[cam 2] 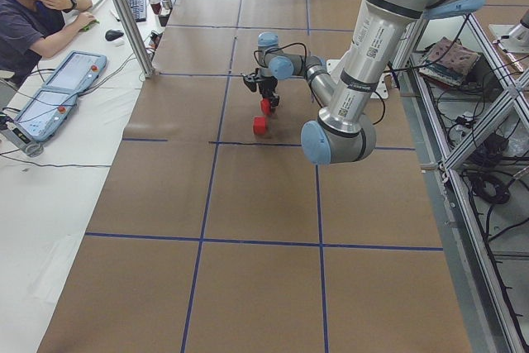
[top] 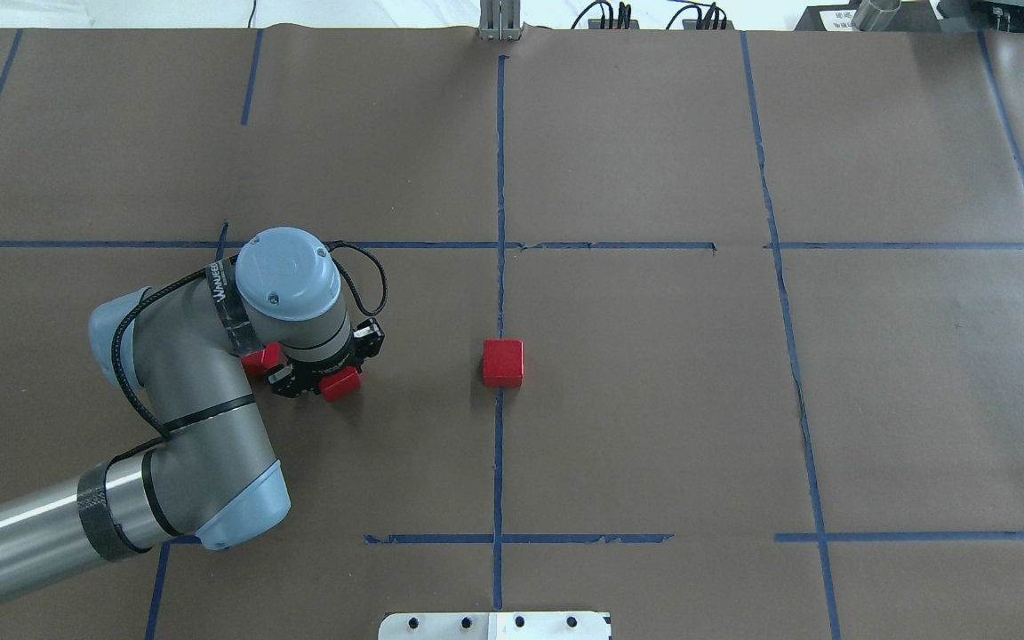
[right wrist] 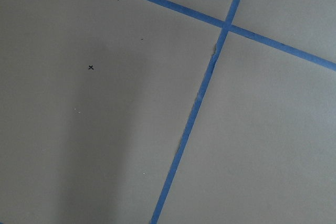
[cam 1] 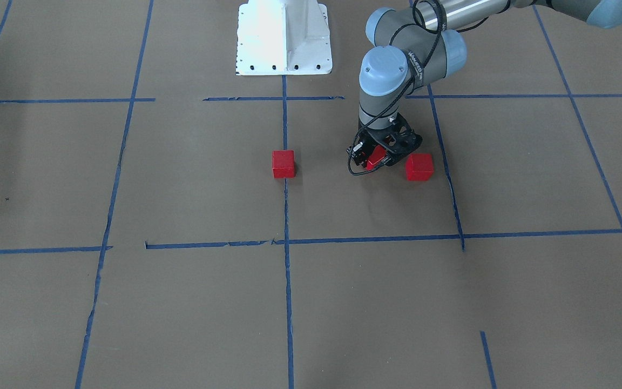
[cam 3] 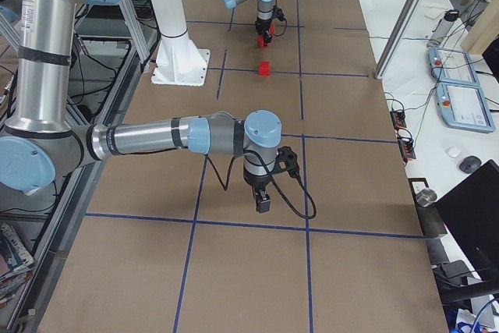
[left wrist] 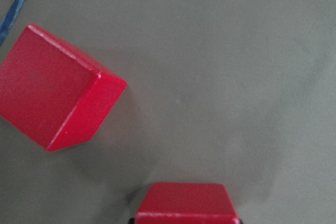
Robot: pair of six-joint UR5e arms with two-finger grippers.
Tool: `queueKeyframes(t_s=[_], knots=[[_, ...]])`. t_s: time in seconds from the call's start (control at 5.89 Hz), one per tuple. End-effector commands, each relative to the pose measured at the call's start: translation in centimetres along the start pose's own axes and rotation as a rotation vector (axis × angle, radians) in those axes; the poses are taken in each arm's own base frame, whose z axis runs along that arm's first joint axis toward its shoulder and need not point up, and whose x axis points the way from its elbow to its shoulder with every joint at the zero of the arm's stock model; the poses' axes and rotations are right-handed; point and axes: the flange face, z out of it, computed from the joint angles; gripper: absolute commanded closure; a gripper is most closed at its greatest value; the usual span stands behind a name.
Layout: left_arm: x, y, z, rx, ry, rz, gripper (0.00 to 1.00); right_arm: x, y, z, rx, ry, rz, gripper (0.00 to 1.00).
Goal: Form red blocks into L shape at center
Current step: 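Move the left gripper over the red cube farther from center and grasp it, then carry the red cube with the left gripper toward the center cube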
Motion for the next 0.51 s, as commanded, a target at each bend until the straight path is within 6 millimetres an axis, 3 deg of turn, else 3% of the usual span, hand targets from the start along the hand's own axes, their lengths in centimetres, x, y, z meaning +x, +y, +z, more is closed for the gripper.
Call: queueKeyframes(t_s=[0.0,0.34], knots=[[1.5,-1.7,-3.4,0.022,0.059,0.085,0.84,0.0,0.0,0.0,0.000,0.000,0.000,0.00],[4.3,-1.5,-6.4,0.091,0.112,0.370,0.95,0.0,0.0,0.0,0.000,0.000,0.000,0.00]])
